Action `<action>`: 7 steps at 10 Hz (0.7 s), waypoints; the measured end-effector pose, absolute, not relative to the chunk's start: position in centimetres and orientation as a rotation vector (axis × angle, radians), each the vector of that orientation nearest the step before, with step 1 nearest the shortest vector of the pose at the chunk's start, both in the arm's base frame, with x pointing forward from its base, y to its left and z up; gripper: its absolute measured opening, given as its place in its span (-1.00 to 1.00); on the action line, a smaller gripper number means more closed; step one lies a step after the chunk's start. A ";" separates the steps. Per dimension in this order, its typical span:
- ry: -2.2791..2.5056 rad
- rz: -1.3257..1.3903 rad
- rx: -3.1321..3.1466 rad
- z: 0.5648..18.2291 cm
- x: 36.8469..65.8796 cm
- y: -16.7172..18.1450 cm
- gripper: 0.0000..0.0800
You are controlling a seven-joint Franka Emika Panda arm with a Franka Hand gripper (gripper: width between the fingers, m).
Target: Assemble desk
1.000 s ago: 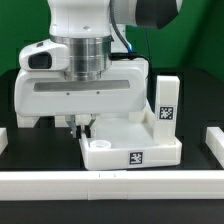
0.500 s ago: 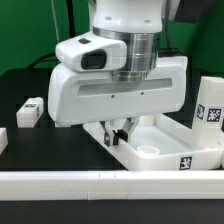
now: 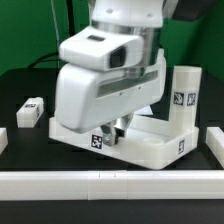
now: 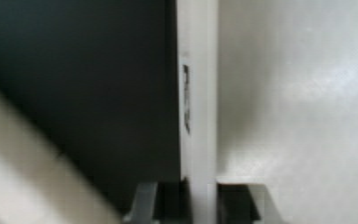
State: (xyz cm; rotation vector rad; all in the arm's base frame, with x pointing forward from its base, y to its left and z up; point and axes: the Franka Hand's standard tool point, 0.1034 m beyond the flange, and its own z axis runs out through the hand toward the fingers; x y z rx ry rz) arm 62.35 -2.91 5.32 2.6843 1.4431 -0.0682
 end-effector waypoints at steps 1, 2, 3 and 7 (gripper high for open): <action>1.670 -0.035 2.558 6.3 63.7 -2.8 -0.86; 1.689 -0.006 2.544 6.3 63.9 -2.6 -0.86; 1.765 -0.026 2.486 6.1 63.7 -2.8 -0.86; 1.987 0.097 2.183 5.5 65.4 1.0 -0.86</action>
Offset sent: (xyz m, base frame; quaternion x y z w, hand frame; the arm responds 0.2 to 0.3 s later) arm 0.0000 0.0000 0.0000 0.0000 0.0000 -0.1938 0.9810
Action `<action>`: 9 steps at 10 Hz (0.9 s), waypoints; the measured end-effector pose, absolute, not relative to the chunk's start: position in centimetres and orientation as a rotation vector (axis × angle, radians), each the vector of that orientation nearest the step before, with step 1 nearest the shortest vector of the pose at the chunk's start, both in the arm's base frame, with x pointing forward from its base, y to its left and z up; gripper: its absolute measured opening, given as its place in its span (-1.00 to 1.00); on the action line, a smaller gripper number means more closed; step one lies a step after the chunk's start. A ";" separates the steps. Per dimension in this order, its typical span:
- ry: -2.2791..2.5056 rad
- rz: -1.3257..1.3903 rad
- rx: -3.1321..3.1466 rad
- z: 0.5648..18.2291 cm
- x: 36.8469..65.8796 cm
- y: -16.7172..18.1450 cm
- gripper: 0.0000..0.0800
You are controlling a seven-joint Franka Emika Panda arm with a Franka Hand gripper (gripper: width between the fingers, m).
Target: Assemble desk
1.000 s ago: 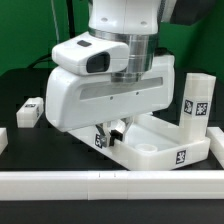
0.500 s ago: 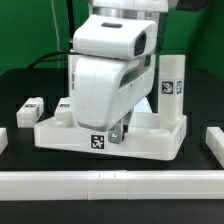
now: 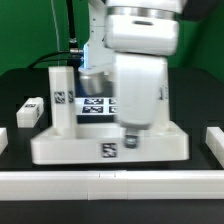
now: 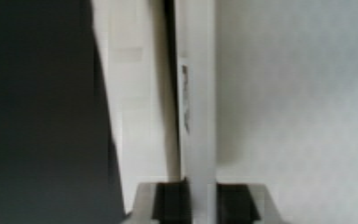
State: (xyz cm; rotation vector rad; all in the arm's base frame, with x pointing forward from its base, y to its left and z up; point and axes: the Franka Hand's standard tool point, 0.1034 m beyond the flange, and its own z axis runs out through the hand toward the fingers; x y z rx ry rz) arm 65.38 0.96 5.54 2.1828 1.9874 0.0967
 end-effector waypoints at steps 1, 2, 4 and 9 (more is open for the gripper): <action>2.036 0.113 2.123 5.0 66.1 2.8 -0.86; 2.064 0.112 2.107 4.3 66.0 3.8 -0.85; 2.049 0.112 2.124 4.2 65.9 3.7 -0.85; 2.036 0.122 2.132 4.1 66.3 5.2 -0.85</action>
Offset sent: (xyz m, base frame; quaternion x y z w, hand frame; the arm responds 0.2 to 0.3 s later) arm 0.0000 0.0000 0.0000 0.0000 0.0000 0.0000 1.0000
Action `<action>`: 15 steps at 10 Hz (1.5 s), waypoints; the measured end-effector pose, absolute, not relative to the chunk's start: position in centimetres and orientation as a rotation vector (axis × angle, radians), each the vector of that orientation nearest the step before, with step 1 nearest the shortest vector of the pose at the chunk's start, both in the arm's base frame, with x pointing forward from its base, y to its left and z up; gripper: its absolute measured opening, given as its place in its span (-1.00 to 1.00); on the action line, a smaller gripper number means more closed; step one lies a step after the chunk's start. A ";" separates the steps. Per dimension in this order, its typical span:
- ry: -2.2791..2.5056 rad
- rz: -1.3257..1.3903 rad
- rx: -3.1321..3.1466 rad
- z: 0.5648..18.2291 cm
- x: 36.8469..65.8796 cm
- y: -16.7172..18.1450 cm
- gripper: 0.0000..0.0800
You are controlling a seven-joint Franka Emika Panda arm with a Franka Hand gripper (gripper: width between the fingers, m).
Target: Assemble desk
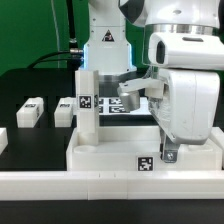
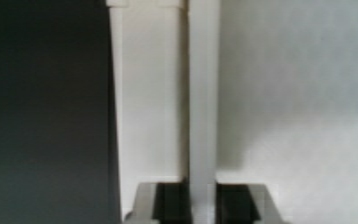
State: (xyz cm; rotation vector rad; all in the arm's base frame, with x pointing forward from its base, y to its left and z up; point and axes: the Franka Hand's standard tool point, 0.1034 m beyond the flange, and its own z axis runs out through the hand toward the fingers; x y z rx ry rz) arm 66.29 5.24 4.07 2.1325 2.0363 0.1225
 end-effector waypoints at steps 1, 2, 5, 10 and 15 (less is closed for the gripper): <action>2.042 0.096 2.138 3.9 66.4 5.7 -0.85; 2.036 0.087 2.149 3.8 66.4 5.7 -0.85; 2.015 0.080 2.161 3.7 66.4 5.5 -0.85; 2.010 0.079 2.165 3.7 66.4 5.2 0.38; 2.007 0.079 2.168 3.7 66.4 5.0 0.62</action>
Offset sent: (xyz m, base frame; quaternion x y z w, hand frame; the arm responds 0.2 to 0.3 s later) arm 0.0046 0.0225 -0.0006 -0.0237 0.0112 0.0067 0.9996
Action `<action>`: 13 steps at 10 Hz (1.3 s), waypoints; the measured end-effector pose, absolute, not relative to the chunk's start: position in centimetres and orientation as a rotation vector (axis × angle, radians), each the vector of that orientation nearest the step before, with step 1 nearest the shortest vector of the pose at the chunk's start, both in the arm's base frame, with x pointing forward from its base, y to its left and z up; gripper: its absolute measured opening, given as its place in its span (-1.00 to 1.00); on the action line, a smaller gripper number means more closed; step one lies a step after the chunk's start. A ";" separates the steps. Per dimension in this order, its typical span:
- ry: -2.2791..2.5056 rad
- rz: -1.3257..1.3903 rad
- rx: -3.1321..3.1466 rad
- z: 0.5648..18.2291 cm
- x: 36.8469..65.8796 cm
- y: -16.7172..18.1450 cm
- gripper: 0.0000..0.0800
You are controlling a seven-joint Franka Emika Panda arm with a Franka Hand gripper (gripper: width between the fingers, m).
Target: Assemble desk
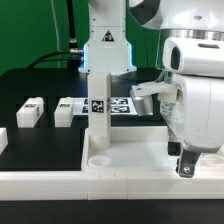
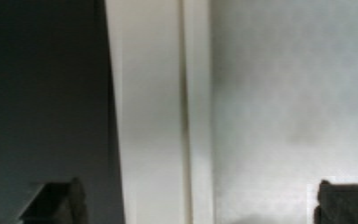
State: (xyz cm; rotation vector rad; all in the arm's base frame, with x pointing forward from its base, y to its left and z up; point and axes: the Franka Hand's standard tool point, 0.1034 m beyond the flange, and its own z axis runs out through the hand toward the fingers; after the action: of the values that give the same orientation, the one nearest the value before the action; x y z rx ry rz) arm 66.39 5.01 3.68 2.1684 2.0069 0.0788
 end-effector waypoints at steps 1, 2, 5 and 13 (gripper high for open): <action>2.006 0.079 2.169 3.7 66.4 5.0 0.62; 1.987 0.076 2.187 4.2 66.5 4.7 0.62; 1.868 -0.013 2.300 12.0 66.4 1.6 0.62; 1.190 0.030 2.786 13.9 62.3 -6.9 0.62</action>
Offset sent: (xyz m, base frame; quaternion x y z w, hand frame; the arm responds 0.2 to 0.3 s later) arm -0.0150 -0.0412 0.0983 0.0678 -0.0441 0.1201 0.9895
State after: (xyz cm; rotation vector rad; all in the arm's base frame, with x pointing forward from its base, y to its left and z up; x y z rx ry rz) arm 62.34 -6.87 13.91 2.7865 1.1902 0.0297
